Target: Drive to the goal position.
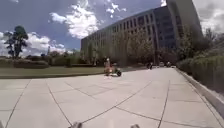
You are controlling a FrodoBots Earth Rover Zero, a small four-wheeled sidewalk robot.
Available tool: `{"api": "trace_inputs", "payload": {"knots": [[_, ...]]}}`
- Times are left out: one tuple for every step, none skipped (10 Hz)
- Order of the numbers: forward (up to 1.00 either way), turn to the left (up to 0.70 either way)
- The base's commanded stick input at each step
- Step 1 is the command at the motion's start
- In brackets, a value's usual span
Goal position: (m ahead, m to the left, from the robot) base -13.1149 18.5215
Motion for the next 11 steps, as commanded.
{"api": "trace_inputs", "payload": {"knots": [[0.09, 0.00], [0.09, 0.00], [0.09, 0.00], [0.09, 0.00], [0.09, 0.00], [0.09, 0.00], [0.09, 0.00], [0.09, 0.00], [0.09, 0.00], [0.19, 0.01], [0.48, 0.04]]}}
